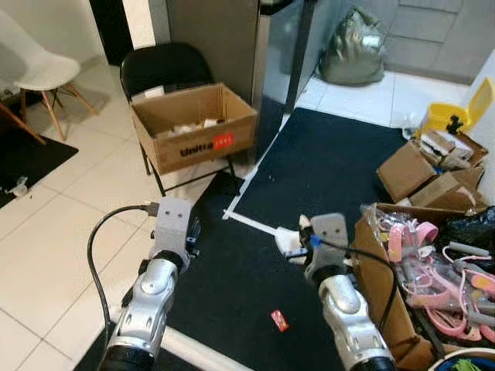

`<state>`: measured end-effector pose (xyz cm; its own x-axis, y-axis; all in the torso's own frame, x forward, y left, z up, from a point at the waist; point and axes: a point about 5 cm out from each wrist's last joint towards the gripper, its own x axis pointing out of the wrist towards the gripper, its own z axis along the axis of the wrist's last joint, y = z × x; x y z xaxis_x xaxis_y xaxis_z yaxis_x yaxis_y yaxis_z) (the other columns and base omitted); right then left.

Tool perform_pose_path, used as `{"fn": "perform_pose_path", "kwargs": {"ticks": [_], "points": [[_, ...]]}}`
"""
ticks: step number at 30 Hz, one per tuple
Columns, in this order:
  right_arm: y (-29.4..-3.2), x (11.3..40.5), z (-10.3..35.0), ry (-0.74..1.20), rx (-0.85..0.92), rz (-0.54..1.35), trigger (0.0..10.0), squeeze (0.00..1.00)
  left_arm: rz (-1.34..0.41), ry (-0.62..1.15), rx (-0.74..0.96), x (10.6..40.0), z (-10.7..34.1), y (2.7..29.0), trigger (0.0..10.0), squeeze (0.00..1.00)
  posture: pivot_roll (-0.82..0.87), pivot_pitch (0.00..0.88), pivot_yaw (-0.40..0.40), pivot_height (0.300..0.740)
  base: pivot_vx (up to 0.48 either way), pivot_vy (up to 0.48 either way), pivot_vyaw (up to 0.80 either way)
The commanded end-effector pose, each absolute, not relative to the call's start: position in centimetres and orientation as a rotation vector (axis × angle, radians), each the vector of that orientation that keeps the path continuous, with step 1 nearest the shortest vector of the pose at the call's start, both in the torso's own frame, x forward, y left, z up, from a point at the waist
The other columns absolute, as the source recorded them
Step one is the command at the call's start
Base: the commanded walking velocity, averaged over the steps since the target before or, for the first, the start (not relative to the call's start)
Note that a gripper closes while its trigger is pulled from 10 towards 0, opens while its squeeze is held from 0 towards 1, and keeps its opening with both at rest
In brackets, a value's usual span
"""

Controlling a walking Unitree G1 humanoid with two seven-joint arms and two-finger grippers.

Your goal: Picking trash to rubbish bin

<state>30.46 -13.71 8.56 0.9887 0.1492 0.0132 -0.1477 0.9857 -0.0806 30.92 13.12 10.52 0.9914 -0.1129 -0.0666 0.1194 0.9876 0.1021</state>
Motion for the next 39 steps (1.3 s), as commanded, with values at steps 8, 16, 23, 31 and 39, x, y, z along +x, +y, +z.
{"fn": "perform_pose_path", "kwargs": {"ticks": [8, 16, 23, 31, 39], "points": [[-13.31, 30.25, 7.75, 0.018, -0.065, 0.160, 10.0, 0.00, -0.116, 0.075, 0.105, 30.76, 10.06, 13.20, 10.0, 0.07, -0.02, 0.095, 0.015, 0.740, 0.352, 0.000, 0.00], [-13.17, 30.32, 7.80, 0.013, -0.067, 0.163, 10.0, 0.00, -0.112, 0.078, 0.111, 30.64, 9.93, 13.25, 10.0, 0.07, -0.02, 0.094, 0.009, 0.740, 0.354, 0.000, 0.00], [-13.22, 30.38, 7.83, 0.012, -0.067, 0.163, 10.0, 0.00, -0.109, 0.077, 0.112, 30.64, 9.95, 13.33, 10.0, 0.08, -0.02, 0.093, 0.007, 0.740, 0.359, 0.000, 0.00], [-13.54, 30.36, 7.87, 0.004, -0.064, 0.143, 10.0, 0.00, -0.110, 0.076, 0.113, 30.63, 9.95, 13.35, 10.0, 0.08, -0.02, 0.096, 0.005, 0.740, 0.363, 0.000, 0.00], [-13.42, 30.30, 7.69, 0.012, -0.063, 0.146, 10.0, 0.00, -0.108, 0.072, 0.112, 30.58, 9.97, 13.50, 10.0, 0.08, -0.01, 0.094, 0.001, 0.740, 0.370, 0.000, 0.00]]}}
